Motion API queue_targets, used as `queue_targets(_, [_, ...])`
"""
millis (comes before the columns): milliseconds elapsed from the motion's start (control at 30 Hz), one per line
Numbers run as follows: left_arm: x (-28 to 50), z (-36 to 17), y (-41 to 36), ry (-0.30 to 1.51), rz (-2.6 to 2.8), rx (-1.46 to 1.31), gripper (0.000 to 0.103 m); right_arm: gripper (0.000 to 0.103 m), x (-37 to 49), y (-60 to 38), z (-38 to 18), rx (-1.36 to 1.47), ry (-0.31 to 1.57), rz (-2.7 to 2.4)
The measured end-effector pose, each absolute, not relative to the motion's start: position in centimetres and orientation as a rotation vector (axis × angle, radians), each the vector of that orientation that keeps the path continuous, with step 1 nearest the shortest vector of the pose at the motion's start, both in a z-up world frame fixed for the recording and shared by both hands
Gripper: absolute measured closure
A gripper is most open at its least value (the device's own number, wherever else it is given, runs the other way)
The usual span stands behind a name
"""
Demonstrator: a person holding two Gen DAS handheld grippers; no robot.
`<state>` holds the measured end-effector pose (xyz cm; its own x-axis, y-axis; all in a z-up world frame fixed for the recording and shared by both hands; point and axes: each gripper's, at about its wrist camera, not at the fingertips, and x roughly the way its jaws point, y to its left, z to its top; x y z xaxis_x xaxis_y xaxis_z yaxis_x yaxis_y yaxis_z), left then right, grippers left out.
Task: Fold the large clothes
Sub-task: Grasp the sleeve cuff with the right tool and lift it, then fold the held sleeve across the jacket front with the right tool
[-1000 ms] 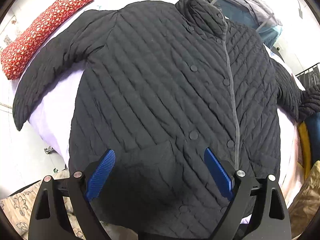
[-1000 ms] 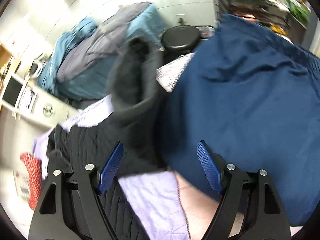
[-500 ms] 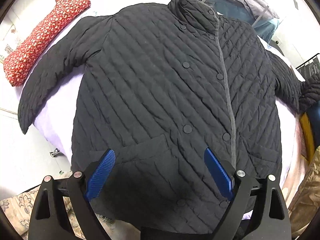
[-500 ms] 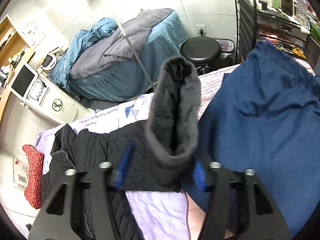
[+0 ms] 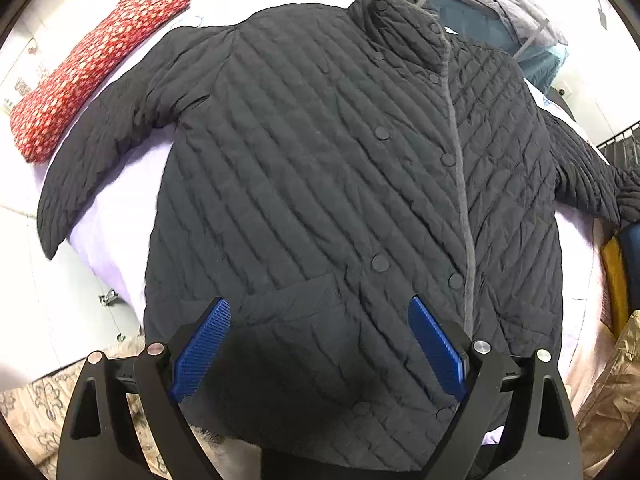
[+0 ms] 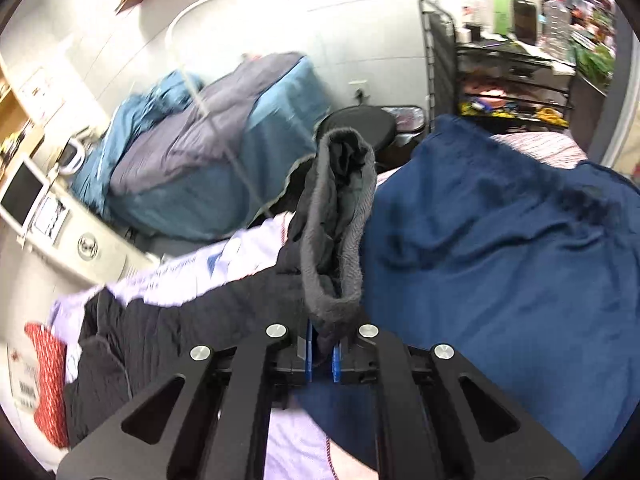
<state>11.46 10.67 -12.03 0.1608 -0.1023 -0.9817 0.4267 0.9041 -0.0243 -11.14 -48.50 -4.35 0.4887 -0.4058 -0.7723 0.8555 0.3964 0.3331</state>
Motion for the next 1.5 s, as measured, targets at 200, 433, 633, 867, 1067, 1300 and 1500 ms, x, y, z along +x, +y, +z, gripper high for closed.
queue_targets(200, [12.5,-12.9,9.4,1.363,-0.456,0.324,0.014,0.096,-10.0,-46.2,-2.9,0.784,0.657,-0.833])
queue_targets(433, [15.7,-13.3,9.3,1.356,-0.513,0.321,0.014,0.096,-2.7,-39.5,0.4,0.689,0.694,-0.712])
queue_targets(633, [18.6,-12.8,11.3,1.297,-0.527,0.377,0.014,0.096,6.6,-31.2,1.5,0.582,0.760,-0.551])
queue_targets(867, [22.5,-12.7,15.8,1.284,-0.474,0.348,0.014,0.096,17.4,-19.3,1.5,0.460,0.835,-0.303])
queue_targets(1067, [25.7,-13.0,18.8,1.293,-0.413,0.302,0.014,0.096,23.9,-11.2,-1.6,0.415,0.918,-0.142])
queue_targets(1300, [27.4,-13.7,21.1,1.308,-0.377,0.288,0.014,0.096,27.2,-5.5,-8.7,0.407,1.087,-0.077])
queue_targets(1500, [27.6,-14.5,21.8,1.330,-0.374,0.302,0.014,0.096,28.4,-4.2,-13.0,0.414,1.185,-0.086])
